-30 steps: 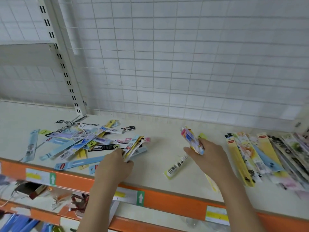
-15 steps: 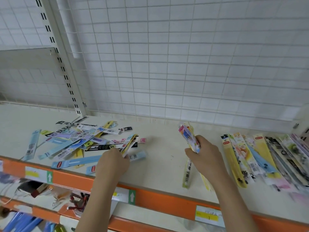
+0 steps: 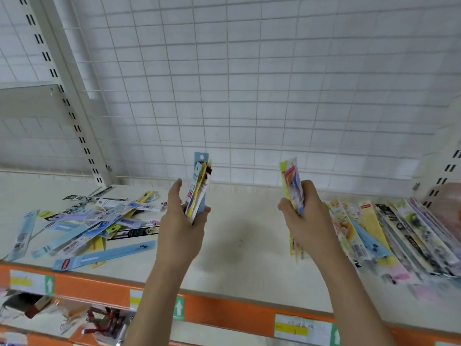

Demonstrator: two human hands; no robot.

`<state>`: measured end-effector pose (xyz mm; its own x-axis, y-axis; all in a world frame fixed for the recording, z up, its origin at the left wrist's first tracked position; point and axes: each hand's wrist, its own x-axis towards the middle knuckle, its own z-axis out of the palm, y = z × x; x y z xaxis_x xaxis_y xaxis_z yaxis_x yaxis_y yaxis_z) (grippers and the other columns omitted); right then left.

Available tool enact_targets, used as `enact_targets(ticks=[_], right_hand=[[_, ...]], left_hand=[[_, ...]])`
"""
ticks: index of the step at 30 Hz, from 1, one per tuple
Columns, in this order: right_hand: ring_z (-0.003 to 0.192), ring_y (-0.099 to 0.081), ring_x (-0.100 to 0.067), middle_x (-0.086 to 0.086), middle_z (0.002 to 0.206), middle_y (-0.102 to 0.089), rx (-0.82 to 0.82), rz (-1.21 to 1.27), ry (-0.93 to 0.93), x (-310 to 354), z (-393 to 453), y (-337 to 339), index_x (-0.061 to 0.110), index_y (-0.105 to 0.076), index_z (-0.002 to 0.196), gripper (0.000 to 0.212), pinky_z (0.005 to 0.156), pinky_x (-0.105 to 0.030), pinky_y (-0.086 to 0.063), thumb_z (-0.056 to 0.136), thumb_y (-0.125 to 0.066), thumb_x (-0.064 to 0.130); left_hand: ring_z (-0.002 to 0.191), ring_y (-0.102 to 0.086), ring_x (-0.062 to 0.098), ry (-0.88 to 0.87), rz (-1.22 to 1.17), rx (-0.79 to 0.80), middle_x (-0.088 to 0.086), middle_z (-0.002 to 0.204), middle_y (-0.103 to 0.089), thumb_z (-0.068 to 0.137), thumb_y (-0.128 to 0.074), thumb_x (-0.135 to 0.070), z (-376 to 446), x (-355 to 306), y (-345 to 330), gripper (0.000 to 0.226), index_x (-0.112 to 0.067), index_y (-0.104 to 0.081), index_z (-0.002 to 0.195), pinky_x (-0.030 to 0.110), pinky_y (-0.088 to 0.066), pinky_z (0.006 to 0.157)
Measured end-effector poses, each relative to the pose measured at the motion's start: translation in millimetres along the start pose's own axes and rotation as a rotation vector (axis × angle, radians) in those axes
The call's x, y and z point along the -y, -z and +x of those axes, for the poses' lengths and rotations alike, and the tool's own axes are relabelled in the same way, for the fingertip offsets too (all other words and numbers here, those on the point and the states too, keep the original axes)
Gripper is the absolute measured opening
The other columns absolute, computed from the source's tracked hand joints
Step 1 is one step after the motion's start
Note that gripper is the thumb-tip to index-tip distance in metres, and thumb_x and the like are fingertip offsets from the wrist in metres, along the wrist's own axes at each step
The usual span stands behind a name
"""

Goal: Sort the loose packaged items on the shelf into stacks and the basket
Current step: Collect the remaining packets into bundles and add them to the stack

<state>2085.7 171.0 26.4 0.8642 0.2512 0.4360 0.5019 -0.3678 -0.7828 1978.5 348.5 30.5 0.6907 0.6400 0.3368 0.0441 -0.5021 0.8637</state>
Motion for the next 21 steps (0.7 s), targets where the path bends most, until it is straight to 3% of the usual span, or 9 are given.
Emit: enact_targets(ticks=[3,5,7,10,16,19,21], right_hand=[[0.067,-0.066,-0.014,-0.003,0.074,-0.064,-0.077,0.057,-0.001,-2,2,-6,0.012,-0.043,0.096,0.021,0.057,-0.029,-0.050,0.088,-0.061,0.018],[0.061,-0.059,0.002,0.006,0.070,-0.056,-0.100,0.069,-0.016,-6,1,-12,0.011,-0.042,0.099,0.029,0.050,-0.010,-0.042,0.085,-0.067,0.017],[0.057,-0.051,0.001,0.011,0.070,-0.049,-0.080,0.051,-0.065,-11,-3,-18,0.008,-0.043,0.100,0.032,0.048,-0.007,-0.038,0.083,-0.069,0.016],[0.056,-0.046,-0.006,0.006,0.068,-0.046,-0.041,0.055,-0.162,-20,-2,-21,0.007,-0.045,0.099,0.029,0.046,-0.011,-0.039,0.082,-0.067,0.016],[0.058,-0.044,-0.019,-0.001,0.065,-0.043,0.093,0.065,-0.351,-37,-2,-12,0.009,-0.044,0.080,0.022,0.053,-0.029,-0.035,0.080,-0.064,0.019],[0.052,-0.037,-0.019,0.001,0.057,-0.036,0.070,-0.140,-0.271,-45,-8,-10,0.017,-0.034,0.060,0.030,0.049,-0.027,-0.027,0.078,-0.058,0.023],[0.058,-0.040,-0.023,-0.001,0.058,-0.036,-0.001,-0.246,-0.195,-43,-4,-6,0.021,-0.029,0.054,0.034,0.052,-0.028,-0.026,0.077,-0.053,0.028]], left_hand=[[0.083,-0.064,0.007,0.000,-0.139,-0.062,-0.014,0.086,-0.066,0.087,-0.062,-0.009,0,-3,-15,0.028,-0.013,-0.057,0.114,0.032,-0.055,0.073],[0.074,-0.062,0.002,0.041,-0.238,-0.089,-0.018,0.082,-0.065,0.086,-0.064,-0.011,-3,-1,-26,0.010,-0.014,-0.064,0.096,0.026,-0.053,0.067],[0.065,-0.059,0.008,0.085,-0.271,-0.081,-0.014,0.077,-0.065,0.085,-0.065,-0.011,-8,4,-37,0.011,-0.021,-0.062,0.084,0.023,-0.049,0.055],[0.050,-0.052,0.002,0.137,-0.219,-0.077,-0.004,0.066,-0.058,0.084,-0.065,-0.009,-12,13,-49,0.023,-0.025,-0.053,0.072,0.010,-0.040,0.044],[0.053,-0.049,0.013,0.169,-0.076,-0.042,0.005,0.066,-0.055,0.083,-0.064,-0.013,-14,23,-55,0.011,-0.010,-0.055,0.078,0.012,-0.038,0.043],[0.060,-0.053,0.015,0.191,-0.071,-0.056,0.004,0.068,-0.057,0.086,-0.061,-0.015,-13,25,-53,0.009,-0.009,-0.057,0.083,0.023,-0.040,0.050],[0.063,-0.056,0.025,0.187,-0.049,-0.078,0.009,0.067,-0.058,0.087,-0.060,-0.017,-9,26,-53,0.015,-0.011,-0.053,0.075,0.032,-0.043,0.056]])
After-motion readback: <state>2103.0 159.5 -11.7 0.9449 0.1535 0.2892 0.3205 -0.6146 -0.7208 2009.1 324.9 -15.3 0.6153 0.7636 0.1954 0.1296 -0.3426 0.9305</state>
